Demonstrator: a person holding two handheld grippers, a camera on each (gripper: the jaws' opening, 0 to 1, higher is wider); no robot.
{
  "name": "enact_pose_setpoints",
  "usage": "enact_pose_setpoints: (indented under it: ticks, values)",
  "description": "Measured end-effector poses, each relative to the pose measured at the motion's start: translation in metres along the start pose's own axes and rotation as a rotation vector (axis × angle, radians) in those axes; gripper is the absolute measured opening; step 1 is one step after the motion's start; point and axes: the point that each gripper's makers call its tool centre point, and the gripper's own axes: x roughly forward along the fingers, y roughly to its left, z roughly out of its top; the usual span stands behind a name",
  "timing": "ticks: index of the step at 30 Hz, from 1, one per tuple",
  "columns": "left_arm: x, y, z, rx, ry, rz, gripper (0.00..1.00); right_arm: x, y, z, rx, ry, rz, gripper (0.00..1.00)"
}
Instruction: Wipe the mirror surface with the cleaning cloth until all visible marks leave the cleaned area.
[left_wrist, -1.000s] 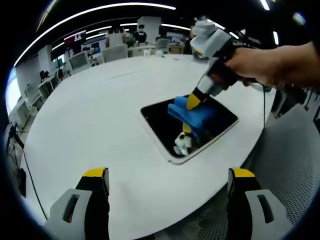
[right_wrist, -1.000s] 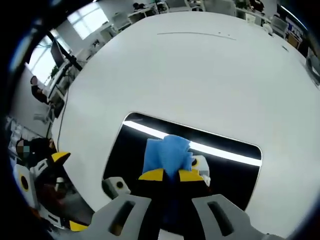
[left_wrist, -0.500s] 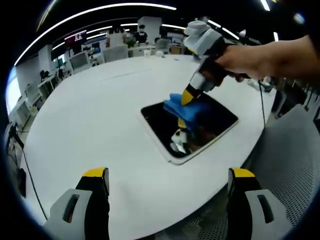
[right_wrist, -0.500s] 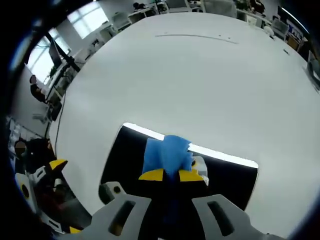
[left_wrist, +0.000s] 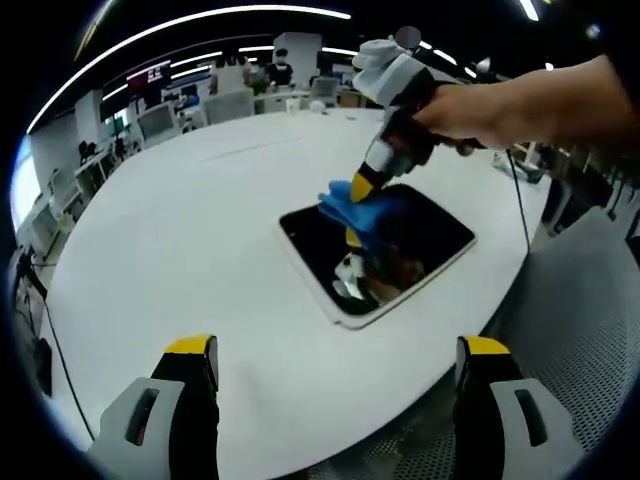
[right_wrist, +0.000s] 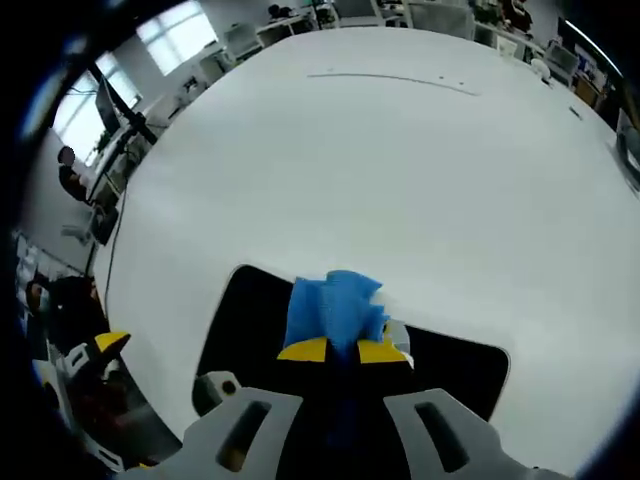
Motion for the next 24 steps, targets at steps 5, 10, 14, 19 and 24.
enact_pose_setpoints:
  ticks: [5, 10, 14, 19, 24]
  values:
    - [0.0, 0.0, 0.0, -0.004, -0.002, 0.0, 0.99, 0.002, -0.001, 0.003, -0.001, 0.003, -0.003, 0.03]
    - [0.0, 0.0, 0.001, -0.002, -0.001, -0.001, 0.99, 0.003, -0.002, 0.004, 0.002, 0.011, 0.0, 0.03]
    - [0.0, 0.0, 0.001, -0.008, -0.003, 0.001, 0.99, 0.005, -0.004, 0.007, 0.012, 0.003, 0.006, 0.03]
    - [0.0, 0.0, 0.001, -0.005, -0.002, 0.003, 0.99, 0.007, -0.005, 0.011, 0.007, 0.0, 0.004, 0.03]
    - [0.0, 0.0, 0.001, 0.002, 0.003, 0.004, 0.99, 0.008, -0.006, 0.013, 0.016, -0.003, 0.003, 0.03]
